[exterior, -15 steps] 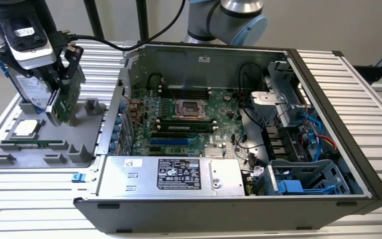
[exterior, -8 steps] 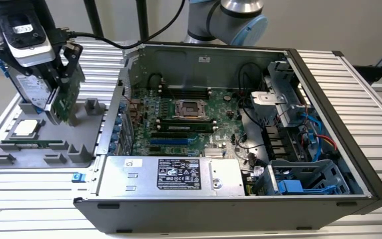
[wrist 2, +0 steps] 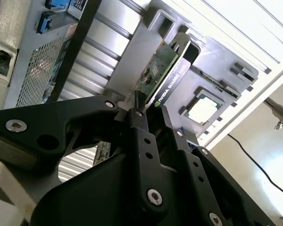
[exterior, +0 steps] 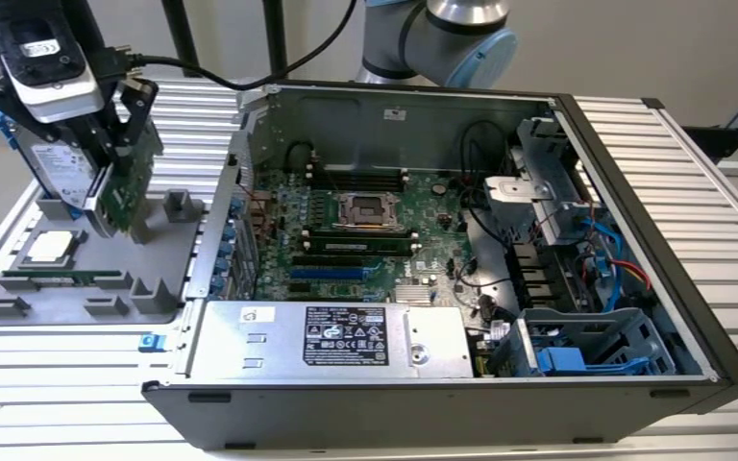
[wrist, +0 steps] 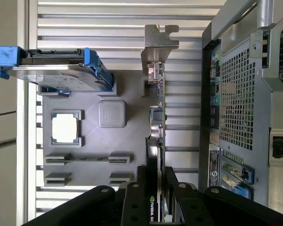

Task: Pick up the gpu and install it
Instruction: 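Pick up the gpu and move the gpu toward the slot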

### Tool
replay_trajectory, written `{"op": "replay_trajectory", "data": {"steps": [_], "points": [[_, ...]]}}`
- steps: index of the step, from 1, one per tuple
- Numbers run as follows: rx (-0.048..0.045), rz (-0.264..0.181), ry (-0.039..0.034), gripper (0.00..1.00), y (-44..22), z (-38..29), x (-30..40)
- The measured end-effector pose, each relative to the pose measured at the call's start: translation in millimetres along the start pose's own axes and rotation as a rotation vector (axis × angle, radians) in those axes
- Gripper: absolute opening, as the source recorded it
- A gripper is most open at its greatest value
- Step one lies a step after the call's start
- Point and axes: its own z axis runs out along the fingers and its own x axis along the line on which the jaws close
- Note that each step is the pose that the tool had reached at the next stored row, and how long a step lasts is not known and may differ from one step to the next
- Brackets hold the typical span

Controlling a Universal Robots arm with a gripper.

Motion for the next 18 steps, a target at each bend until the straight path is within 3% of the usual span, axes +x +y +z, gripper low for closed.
{"op": "replay_trajectory", "data": {"steps": [18], "points": [[0.0000, 0.000, 0.0000, 0.00, 0.5, -9.9, 0.0]]}}
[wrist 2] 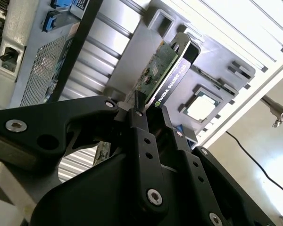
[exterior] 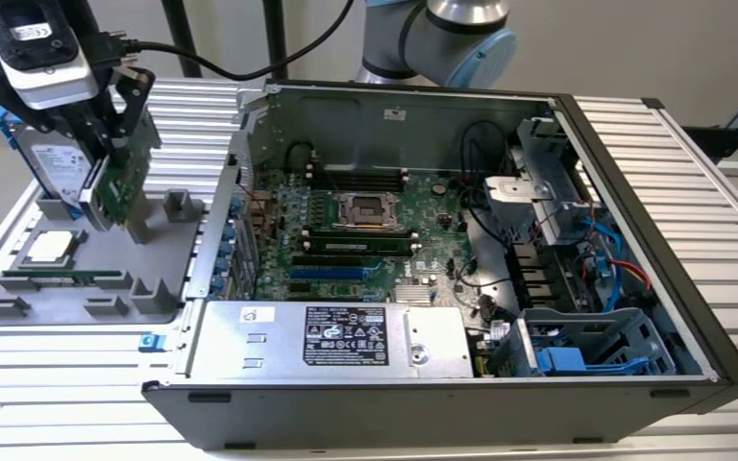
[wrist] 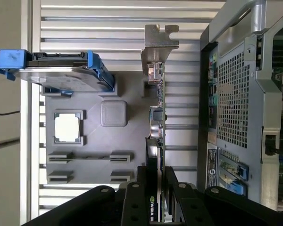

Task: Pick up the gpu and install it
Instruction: 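Pick up the gpu and move the gpu toward the slot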

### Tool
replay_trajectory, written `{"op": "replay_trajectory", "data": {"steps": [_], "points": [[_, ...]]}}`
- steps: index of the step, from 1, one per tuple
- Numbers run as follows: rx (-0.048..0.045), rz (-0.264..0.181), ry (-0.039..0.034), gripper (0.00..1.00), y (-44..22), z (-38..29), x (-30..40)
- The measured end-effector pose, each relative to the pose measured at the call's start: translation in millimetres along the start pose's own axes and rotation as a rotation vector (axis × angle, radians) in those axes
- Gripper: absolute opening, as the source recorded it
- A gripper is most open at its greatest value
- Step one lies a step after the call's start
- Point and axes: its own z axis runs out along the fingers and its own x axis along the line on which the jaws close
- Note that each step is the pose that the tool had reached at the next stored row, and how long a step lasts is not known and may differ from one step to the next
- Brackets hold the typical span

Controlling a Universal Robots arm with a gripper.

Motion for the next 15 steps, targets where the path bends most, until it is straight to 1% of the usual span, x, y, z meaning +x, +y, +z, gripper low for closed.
{"op": "replay_trajectory", "data": {"steps": [8, 15], "points": [[0.0000, 0.000, 0.0000, 0.00, 0.2, -4.2, 0.0], [0.0000, 0.000, 0.0000, 0.00, 0.5, -9.8, 0.0]]}}
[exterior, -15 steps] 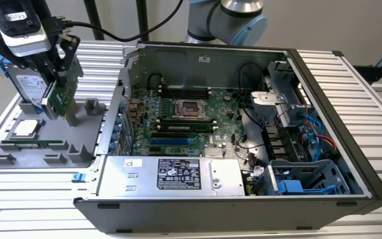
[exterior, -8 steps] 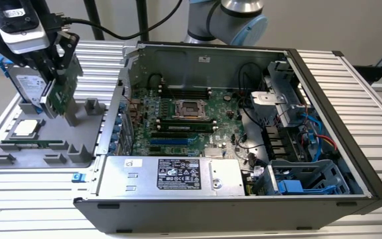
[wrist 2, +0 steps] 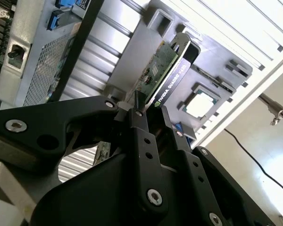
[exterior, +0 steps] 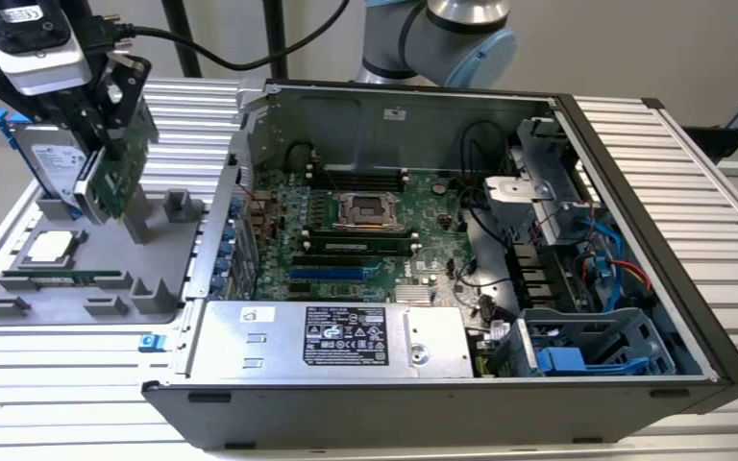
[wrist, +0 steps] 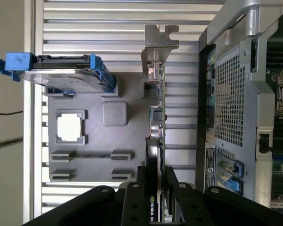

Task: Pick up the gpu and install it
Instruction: 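Pick up the gpu and move the gpu toward the slot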

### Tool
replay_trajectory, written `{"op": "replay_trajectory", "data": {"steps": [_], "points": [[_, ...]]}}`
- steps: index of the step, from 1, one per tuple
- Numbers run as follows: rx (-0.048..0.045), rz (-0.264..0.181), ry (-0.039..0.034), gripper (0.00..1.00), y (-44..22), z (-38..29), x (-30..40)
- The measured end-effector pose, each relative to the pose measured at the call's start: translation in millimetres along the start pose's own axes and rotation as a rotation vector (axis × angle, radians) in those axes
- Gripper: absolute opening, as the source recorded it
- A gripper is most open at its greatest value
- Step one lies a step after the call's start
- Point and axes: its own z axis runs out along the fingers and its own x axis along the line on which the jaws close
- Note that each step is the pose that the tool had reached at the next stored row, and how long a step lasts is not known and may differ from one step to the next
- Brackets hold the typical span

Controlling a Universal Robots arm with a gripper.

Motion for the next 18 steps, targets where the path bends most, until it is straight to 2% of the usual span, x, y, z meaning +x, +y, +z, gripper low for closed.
{"op": "replay_trajectory", "data": {"steps": [18], "points": [[0.0000, 0.000, 0.0000, 0.00, 0.6, -12.0, 0.0]]}}
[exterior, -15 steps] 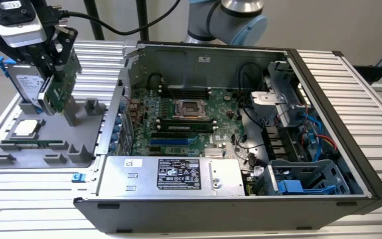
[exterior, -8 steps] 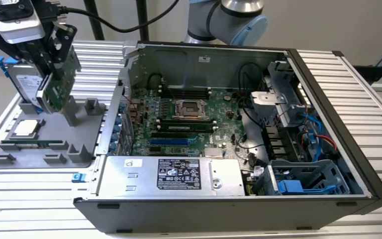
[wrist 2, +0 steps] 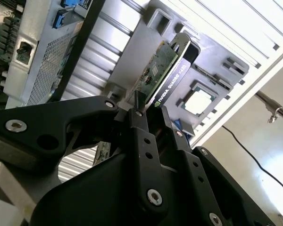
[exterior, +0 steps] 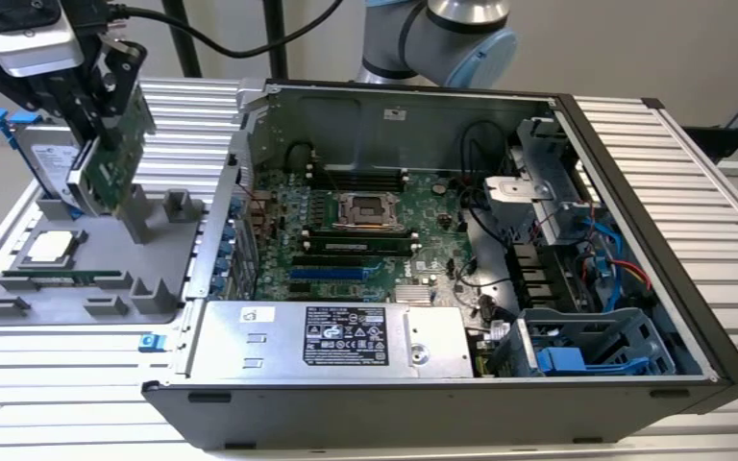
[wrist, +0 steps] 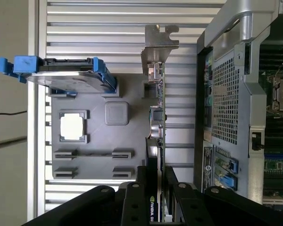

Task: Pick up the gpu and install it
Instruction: 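Pick up the gpu and move the gpu toward the slot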

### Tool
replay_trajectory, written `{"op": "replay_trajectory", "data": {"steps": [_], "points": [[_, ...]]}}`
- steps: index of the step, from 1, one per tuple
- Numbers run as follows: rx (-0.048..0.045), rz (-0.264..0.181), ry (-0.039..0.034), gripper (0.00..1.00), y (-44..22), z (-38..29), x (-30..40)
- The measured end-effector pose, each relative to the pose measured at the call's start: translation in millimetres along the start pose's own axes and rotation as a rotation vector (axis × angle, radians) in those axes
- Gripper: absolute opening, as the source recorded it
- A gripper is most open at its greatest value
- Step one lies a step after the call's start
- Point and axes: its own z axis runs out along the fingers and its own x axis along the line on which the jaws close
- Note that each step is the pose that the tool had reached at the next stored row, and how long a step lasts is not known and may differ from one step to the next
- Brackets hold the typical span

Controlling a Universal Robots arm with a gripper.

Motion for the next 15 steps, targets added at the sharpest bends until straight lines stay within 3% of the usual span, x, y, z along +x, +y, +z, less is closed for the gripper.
{"op": "replay_trajectory", "data": {"steps": [15], "points": [[0.0000, 0.000, 0.0001, 0.00, 0.3, -6.2, 0.0]]}}
